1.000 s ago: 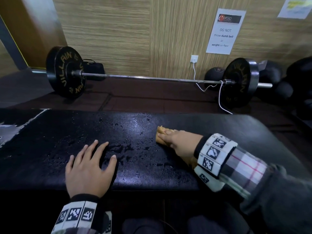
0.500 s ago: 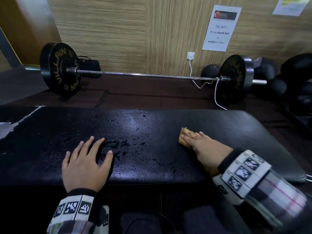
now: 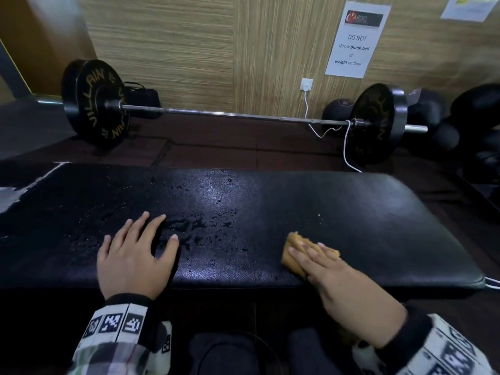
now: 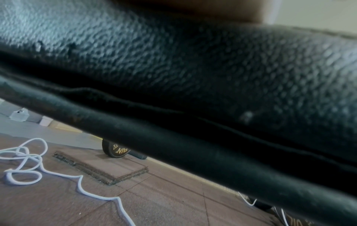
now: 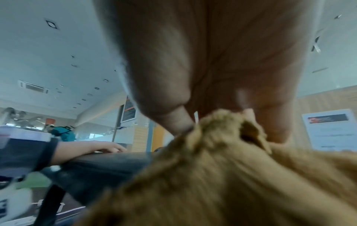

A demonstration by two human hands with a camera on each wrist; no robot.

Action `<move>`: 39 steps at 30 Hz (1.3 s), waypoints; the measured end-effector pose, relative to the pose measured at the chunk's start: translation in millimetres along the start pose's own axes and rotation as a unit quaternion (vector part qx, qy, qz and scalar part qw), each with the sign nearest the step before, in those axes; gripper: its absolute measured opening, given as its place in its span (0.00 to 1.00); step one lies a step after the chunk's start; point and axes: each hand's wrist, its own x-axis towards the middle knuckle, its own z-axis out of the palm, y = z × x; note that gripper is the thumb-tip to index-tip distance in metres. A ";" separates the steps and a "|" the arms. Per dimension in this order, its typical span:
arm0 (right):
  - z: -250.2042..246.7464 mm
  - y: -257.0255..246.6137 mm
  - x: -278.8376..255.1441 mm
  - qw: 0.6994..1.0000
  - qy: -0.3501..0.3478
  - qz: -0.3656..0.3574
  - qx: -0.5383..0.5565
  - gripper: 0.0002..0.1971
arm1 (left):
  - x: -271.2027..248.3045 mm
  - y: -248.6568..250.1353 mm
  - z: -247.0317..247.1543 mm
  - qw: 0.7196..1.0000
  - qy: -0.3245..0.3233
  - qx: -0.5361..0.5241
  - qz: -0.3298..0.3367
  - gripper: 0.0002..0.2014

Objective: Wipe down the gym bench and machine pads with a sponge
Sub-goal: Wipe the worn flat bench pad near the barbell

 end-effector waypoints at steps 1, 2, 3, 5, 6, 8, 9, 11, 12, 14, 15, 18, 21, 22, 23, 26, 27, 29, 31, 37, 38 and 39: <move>-2.0 5.1 2.2 0.999 0.009 0.030 0.001 0.30 | 0.4 -0.1 -0.3 1.000 -0.003 0.002 0.000 0.30; -7.6 6.6 6.1 0.998 0.016 0.068 -0.008 0.28 | 0.5 -0.3 -0.6 1.000 -0.006 0.004 0.000 0.30; -8.7 5.5 13.4 0.995 0.020 0.097 -0.023 0.29 | 0.6 -0.3 -0.9 1.000 -0.010 0.007 -0.001 0.30; -13.6 -9.0 30.4 0.991 0.032 0.124 -0.038 0.33 | 0.6 -0.6 -1.6 1.000 -0.020 0.013 0.001 0.32; -13.3 -20.3 38.2 0.991 0.033 0.128 -0.036 0.35 | 0.7 -0.7 -2.4 1.000 -0.024 0.019 0.002 0.32; -6.6 -40.6 48.5 0.991 0.085 0.091 -0.042 0.35 | 1.4 -0.9 -3.4 0.999 -0.035 0.029 0.003 0.33; -0.8 -48.2 49.0 0.990 0.121 0.064 -0.044 0.34 | 1.8 -1.1 -4.0 0.998 -0.045 0.032 0.003 0.34; 9.2 -56.6 41.2 0.990 0.134 0.015 -0.051 0.33 | 3.1 -1.9 -5.8 0.997 -0.072 0.031 0.004 0.37; 15.5 -56.4 36.6 0.990 0.138 -0.001 -0.039 0.33 | 4.3 -3.2 -7.3 0.996 -0.087 0.026 0.006 0.38; 22.7 -49.2 23.5 0.987 0.157 -0.026 -0.013 0.31 | 6.2 -8.7 -12.2 0.992 -0.122 0.008 0.010 0.39; 23.9 -43.0 18.8 0.986 0.167 -0.029 -0.005 0.29 | 8.3 -12.4 -15.7 0.990 -0.141 -0.002 0.013 0.39; 22.1 -23.5 13.7 0.986 0.168 -0.007 0.003 0.27 | 14.6 -25.4 -27.5 0.981 -0.190 -0.014 0.025 0.35; 18.3 -14.3 20.0 0.983 0.179 0.022 0.019 0.25 | 21.3 -39.8 -37.0 0.976 -0.219 0.015 0.007 0.34; 17.8 -12.2 23.8 0.983 0.180 0.028 0.013 0.25 | 24.6 -46.2 -39.1 0.974 -0.224 0.023 0.000 0.34; 16.9 -11.8 27.0 0.983 0.181 0.033 0.004 0.26 | 28.2 -54.1 -41.5 0.974 -0.224 0.030 -0.005 0.35; 20.0 -12.7 32.1 0.978 0.200 0.051 -0.017 0.27 | 42.1 -83.8 -48.4 0.973 -0.222 0.059 -0.030 0.34; 20.3 -15.3 31.9 0.976 0.208 0.063 -0.008 0.27 | 47.3 -93.8 -50.7 0.973 -0.219 0.064 -0.039 0.34; 21.5 -23.2 34.6 0.969 0.232 0.083 0.001 0.27 | 56.4 -111.6 -52.9 0.975 -0.210 0.068 -0.031 0.36; 24.5 -34.5 41.9 0.965 0.241 0.107 -0.004 0.27 | 61.2 -121.1 -53.2 0.977 -0.206 0.059 -0.002 0.35; 23.5 -82.8 78.9 0.959 0.202 0.193 0.041 0.30 | 56.2 -132.4 -46.0 0.982 -0.175 0.051 0.048 0.32; 22.3 -94.2 85.7 0.962 0.189 0.191 0.041 0.31 | 56.1 -133.8 -45.7 0.982 -0.175 0.053 0.050 0.31; 20.5 -105.9 92.2 0.967 0.172 0.183 0.039 0.31 | 56.8 -133.7 -45.8 0.982 -0.174 0.054 0.049 0.31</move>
